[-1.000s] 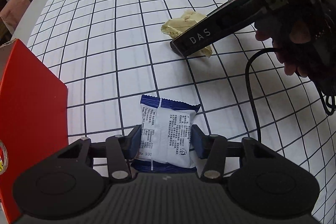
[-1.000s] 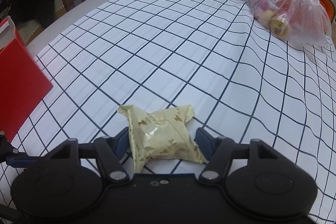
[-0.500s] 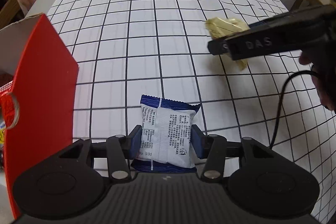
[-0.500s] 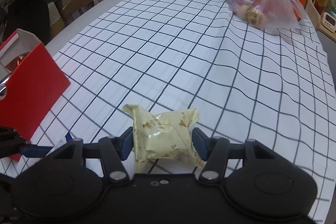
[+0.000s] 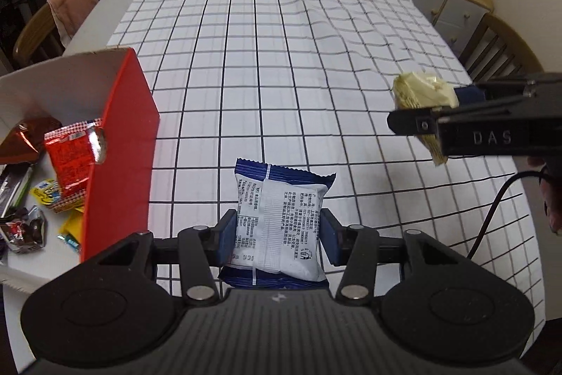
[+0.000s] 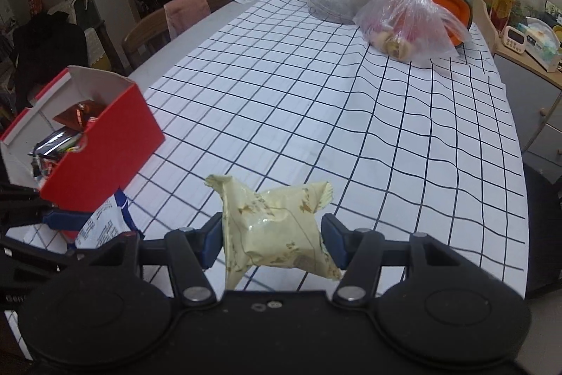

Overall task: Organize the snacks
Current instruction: 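Carry both packets into the white box and open both grippers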

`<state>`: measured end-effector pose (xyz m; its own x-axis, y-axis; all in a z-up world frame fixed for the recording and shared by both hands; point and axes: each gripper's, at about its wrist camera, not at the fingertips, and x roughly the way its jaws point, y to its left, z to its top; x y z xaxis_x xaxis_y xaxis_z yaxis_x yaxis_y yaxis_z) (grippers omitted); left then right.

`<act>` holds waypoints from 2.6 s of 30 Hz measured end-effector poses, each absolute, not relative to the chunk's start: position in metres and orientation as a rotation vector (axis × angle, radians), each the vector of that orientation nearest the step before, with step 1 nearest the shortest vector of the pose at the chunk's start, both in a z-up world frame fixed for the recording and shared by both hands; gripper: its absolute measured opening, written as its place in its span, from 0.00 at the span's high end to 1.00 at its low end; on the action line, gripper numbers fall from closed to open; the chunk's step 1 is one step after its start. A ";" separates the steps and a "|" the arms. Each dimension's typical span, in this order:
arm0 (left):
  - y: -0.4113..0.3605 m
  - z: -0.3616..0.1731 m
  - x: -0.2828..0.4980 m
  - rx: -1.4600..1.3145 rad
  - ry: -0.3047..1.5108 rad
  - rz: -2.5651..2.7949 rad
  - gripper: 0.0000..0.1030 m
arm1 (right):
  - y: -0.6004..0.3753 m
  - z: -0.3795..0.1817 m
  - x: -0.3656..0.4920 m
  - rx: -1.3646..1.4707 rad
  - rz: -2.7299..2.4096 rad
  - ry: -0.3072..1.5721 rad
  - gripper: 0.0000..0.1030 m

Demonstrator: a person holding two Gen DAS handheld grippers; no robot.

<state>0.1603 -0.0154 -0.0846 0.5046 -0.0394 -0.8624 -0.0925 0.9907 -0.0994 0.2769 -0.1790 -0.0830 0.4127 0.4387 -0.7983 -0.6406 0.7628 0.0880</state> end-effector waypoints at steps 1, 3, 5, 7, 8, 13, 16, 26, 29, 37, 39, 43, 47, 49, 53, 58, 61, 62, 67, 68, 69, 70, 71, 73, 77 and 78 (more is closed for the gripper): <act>-0.014 -0.079 0.156 -0.145 1.033 0.030 0.53 | -0.178 -0.079 0.271 -0.246 0.696 0.916 0.44; -0.009 -0.069 0.146 -0.154 1.014 0.032 0.53 | -0.176 -0.072 0.258 -0.246 0.711 0.908 0.44; -0.004 -0.060 0.137 -0.162 1.002 0.039 0.53 | -0.172 -0.065 0.245 -0.247 0.728 0.900 0.44; 0.003 -0.052 0.128 -0.169 0.990 0.050 0.53 | -0.166 -0.060 0.233 -0.243 0.744 0.898 0.44; 0.007 -0.048 0.124 -0.172 0.983 0.056 0.53 | -0.163 -0.058 0.228 -0.242 0.754 0.895 0.44; 0.030 -0.031 0.106 -0.186 0.947 0.096 0.53 | -0.139 -0.047 0.203 -0.244 0.799 0.879 0.44; 0.046 -0.023 0.097 -0.187 0.922 0.126 0.53 | -0.120 -0.041 0.192 -0.246 0.825 0.867 0.44; 0.114 -0.003 0.076 -0.214 0.869 0.210 0.53 | -0.062 -0.031 0.163 -0.265 0.876 0.845 0.44; 0.134 -0.002 0.071 -0.214 0.863 0.233 0.53 | -0.044 -0.031 0.159 -0.273 0.877 0.842 0.44; 0.187 0.000 0.065 -0.195 0.855 0.285 0.53 | 0.006 -0.036 0.158 -0.290 0.857 0.852 0.44; 0.201 -0.002 0.067 -0.187 0.863 0.300 0.53 | 0.017 -0.039 0.162 -0.293 0.845 0.860 0.44; 0.228 -0.010 0.074 -0.161 0.886 0.331 0.53 | 0.041 -0.047 0.170 -0.308 0.820 0.875 0.43; 0.250 -0.020 0.084 -0.143 0.914 0.355 0.53 | 0.062 -0.059 0.177 -0.328 0.804 0.897 0.43; 0.259 -0.026 0.091 -0.138 0.930 0.358 0.53 | 0.072 -0.066 0.182 -0.336 0.794 0.911 0.43; 0.271 -0.040 0.104 -0.119 0.970 0.355 0.53 | 0.091 -0.080 0.190 -0.354 0.774 0.933 0.43; 0.276 -0.056 0.121 -0.085 1.008 0.341 0.53 | 0.112 -0.096 0.197 -0.397 0.763 0.952 0.44; 0.277 -0.066 0.128 -0.069 1.030 0.327 0.53 | 0.120 -0.103 0.200 -0.414 0.764 0.965 0.44; 0.276 -0.069 0.130 -0.063 1.038 0.324 0.53 | 0.122 -0.105 0.201 -0.420 0.764 0.967 0.44; 0.276 -0.082 0.140 -0.043 1.082 0.306 0.53 | 0.130 -0.114 0.205 -0.441 0.757 0.987 0.44; 0.276 -0.084 0.142 -0.043 1.089 0.303 0.53 | 0.131 -0.115 0.205 -0.445 0.756 0.988 0.44; 0.276 -0.087 0.143 -0.043 1.096 0.300 0.53 | 0.132 -0.117 0.205 -0.450 0.755 0.989 0.44; 0.277 -0.088 0.144 -0.042 1.103 0.297 0.53 | 0.133 -0.118 0.206 -0.454 0.752 0.992 0.44; 0.277 -0.091 0.145 -0.040 1.110 0.294 0.53 | 0.133 -0.120 0.206 -0.457 0.751 0.995 0.44; 0.276 -0.095 0.147 -0.038 1.124 0.290 0.53 | 0.135 -0.123 0.206 -0.463 0.750 1.002 0.43; 0.275 -0.104 0.148 -0.040 1.148 0.280 0.53 | 0.136 -0.127 0.207 -0.468 0.746 1.008 0.43; 0.274 -0.105 0.148 -0.039 1.150 0.279 0.53 | 0.136 -0.128 0.207 -0.470 0.743 1.007 0.43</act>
<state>0.1478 0.2743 -0.1054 0.3774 0.1984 -0.9045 -0.2384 0.9647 0.1121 0.2066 0.1358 -0.1285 0.3267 0.3370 -0.8830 -0.7442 0.6676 -0.0206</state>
